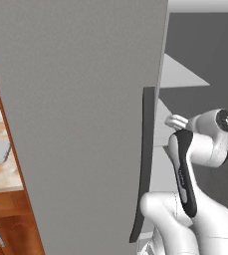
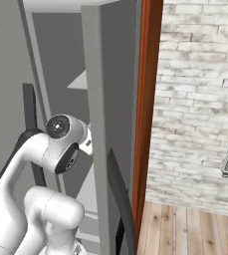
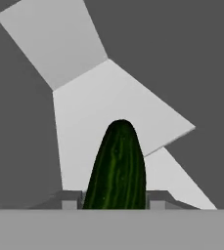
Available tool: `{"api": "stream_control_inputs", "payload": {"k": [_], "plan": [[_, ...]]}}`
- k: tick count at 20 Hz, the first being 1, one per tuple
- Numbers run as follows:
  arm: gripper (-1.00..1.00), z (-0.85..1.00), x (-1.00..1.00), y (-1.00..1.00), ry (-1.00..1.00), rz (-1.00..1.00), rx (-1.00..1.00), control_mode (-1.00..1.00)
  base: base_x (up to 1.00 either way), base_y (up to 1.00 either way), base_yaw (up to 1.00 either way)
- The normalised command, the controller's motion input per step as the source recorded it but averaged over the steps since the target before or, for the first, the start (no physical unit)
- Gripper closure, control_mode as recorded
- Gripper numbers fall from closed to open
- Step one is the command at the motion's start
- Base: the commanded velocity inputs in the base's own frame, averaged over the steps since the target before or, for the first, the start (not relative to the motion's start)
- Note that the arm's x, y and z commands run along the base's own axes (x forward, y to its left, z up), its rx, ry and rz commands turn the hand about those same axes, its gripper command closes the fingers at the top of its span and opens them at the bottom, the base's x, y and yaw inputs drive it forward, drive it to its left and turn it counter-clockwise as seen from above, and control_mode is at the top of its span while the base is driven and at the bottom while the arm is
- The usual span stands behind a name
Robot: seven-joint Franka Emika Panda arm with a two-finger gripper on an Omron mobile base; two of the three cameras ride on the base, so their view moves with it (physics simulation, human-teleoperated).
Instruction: Take the avocado and cucumber out of the freezer and place them in the tupperware container on the counter. Then put the tupperware containing the vegetables back in the freezer.
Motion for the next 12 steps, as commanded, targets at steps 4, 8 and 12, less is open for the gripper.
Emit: {"api": "stream_control_inputs", "payload": {"k": [4,8,12], "plan": [[1.0,0.96,-0.97,0.05,0.13,-0.03,0.0,-1.0,0.0,0.0,0.0],[1.0,0.77,-0.69,0.11,0.21,-0.03,0.04,-1.0,0.0,0.0,0.0],[1.0,0.36,-0.59,0.31,0.21,-0.03,0.07,-1.0,0.0,0.0,0.0]]}}
